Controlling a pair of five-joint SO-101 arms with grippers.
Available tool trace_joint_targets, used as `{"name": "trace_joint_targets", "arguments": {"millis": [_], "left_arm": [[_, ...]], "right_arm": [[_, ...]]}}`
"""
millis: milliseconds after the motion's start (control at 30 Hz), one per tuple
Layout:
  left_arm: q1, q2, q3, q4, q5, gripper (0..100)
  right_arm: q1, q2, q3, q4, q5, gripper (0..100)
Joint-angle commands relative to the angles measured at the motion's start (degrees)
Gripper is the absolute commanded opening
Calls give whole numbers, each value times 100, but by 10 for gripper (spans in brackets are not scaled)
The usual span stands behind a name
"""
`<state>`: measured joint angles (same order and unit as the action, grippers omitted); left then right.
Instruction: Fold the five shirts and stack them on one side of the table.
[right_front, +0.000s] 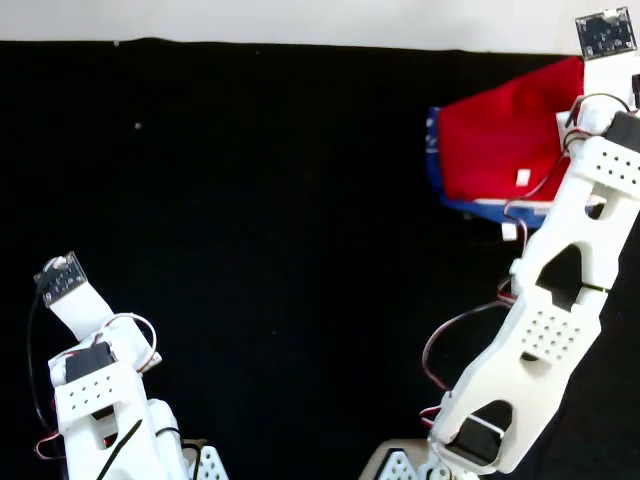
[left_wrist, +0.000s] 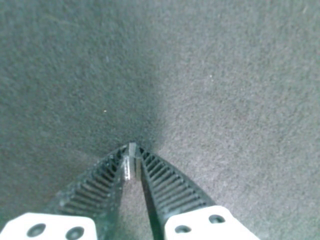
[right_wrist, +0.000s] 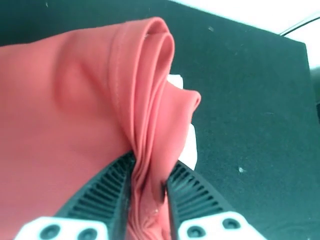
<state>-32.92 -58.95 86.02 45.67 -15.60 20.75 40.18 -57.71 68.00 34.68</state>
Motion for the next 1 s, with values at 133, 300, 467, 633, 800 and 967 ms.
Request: {"name": "trace_joint_targets", "arguments": {"millis": [133, 300, 467, 633, 800, 967], "left_arm": [[-40, -40, 4, -114, -62, 14], [-40, -40, 4, -114, -62, 14], [-40, -40, 4, -114, -62, 14], [-40, -40, 4, -114, -62, 14], [-40, -40, 4, -114, -62, 14], [-40, -40, 4, -114, -62, 14]], "right_arm": [[66, 127, -312, 40, 53, 59], [110, -57, -673, 40, -677, 215], [-101, -268, -1569, -92, -1793, 213], [-558, -110, -1754, -145, -1969, 67], [-418, 664, -1218, -752, -1451, 10], [180, 1490, -1226, -1534, -1442, 6]]}}
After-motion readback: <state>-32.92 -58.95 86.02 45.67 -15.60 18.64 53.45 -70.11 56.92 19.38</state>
